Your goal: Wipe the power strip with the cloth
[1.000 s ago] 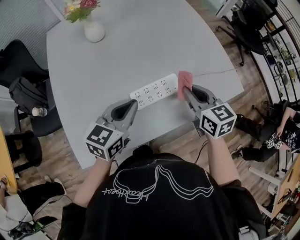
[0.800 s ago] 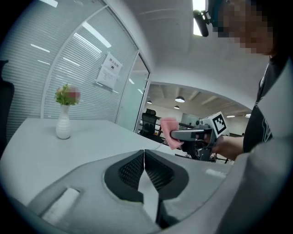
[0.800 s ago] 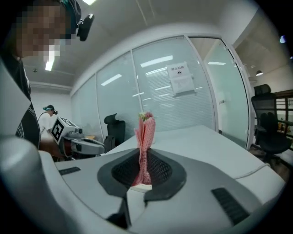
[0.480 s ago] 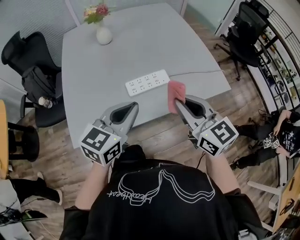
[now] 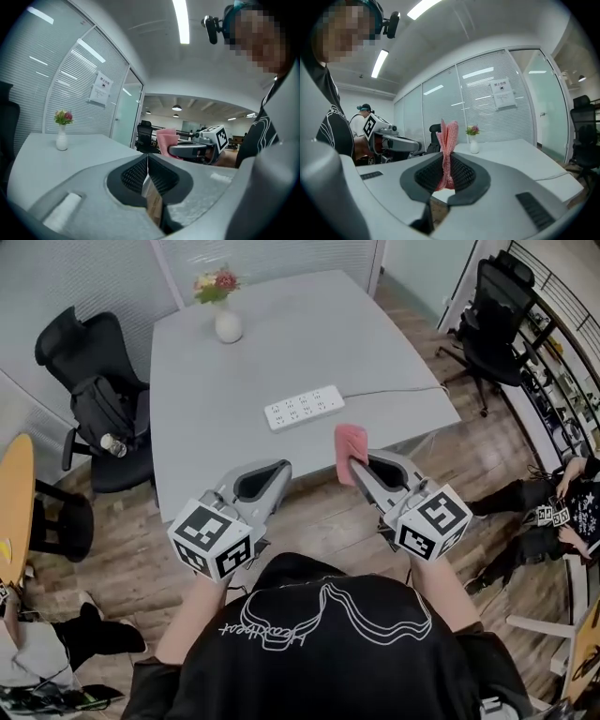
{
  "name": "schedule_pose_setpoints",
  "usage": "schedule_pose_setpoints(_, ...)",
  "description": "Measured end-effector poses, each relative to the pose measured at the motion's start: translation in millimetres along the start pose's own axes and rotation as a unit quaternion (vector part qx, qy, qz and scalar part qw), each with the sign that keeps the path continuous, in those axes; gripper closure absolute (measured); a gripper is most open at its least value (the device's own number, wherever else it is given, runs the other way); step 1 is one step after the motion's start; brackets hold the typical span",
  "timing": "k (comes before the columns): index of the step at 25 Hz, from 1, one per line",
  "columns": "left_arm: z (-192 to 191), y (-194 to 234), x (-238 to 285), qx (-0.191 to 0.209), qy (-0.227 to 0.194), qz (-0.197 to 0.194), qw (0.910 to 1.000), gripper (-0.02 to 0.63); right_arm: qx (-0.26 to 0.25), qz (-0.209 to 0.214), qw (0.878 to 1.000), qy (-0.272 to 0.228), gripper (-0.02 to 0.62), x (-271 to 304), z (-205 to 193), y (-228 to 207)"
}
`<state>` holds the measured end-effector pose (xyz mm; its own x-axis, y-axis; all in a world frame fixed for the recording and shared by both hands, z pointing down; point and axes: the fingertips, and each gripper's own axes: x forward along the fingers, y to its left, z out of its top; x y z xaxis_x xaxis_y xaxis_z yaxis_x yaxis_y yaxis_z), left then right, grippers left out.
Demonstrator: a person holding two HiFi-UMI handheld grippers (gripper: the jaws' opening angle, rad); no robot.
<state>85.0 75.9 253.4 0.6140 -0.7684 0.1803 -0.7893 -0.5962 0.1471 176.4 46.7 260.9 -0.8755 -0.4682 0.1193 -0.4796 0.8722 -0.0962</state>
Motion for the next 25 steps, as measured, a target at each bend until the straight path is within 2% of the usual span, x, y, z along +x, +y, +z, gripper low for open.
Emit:
schedule_pose_setpoints(8,-1,2,-11,0.031,0.006,0.019,0.9993,0.592,0.012,0.006,1.0,-0.004,0.557,0,-1,2)
schedule_pose_setpoints(12,-6,0,-16,0.015,0.008,0.019,0.9997,0.592,0.023,0.0,1.0,-0.007,0.557,-6,-8,3)
schedule_pose_setpoints(25,-5,-48,-28,0.035,0.006,0.018,0.9992,0.592,-0.005,0.004,1.0,-0.007,0.555,-38,-6,23)
